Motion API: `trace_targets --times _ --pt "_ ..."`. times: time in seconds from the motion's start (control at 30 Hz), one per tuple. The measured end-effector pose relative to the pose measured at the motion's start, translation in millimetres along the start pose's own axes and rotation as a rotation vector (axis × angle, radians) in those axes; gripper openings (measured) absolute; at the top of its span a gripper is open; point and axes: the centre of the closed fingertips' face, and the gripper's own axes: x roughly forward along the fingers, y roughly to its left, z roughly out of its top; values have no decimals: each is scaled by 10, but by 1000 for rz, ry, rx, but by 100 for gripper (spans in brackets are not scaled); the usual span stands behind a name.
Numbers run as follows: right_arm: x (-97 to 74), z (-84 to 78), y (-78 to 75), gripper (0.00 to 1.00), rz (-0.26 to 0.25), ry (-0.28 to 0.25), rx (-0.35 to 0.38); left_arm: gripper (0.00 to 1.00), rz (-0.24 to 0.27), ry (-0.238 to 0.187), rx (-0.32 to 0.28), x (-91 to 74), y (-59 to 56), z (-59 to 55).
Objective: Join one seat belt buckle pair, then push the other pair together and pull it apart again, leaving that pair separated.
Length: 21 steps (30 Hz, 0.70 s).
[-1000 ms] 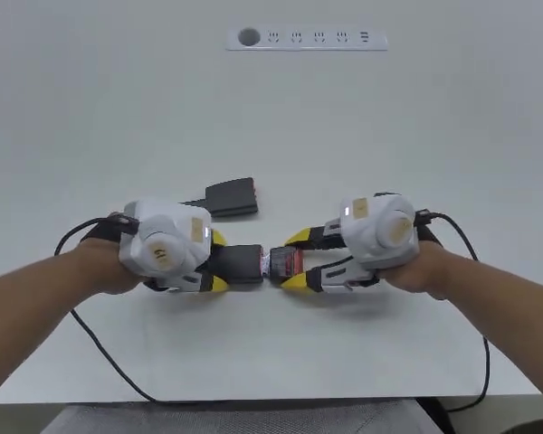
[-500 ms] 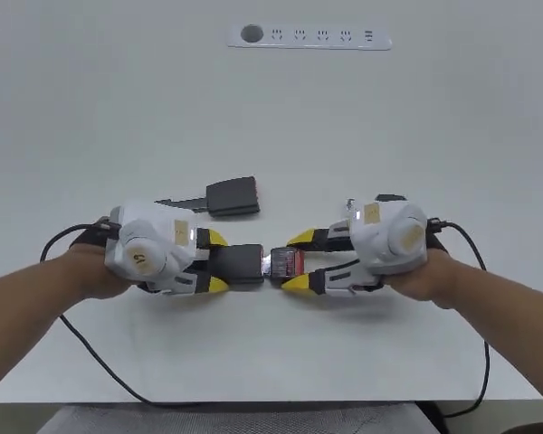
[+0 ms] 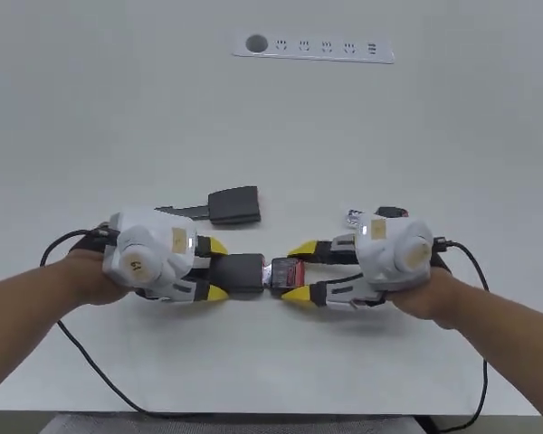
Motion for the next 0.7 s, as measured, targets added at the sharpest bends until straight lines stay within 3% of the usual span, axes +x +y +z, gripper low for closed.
trace_targets --times 0.7 --pt "-2 2 7 33 -5 1 -14 31 -2 -7 2 -8 -3 -3"
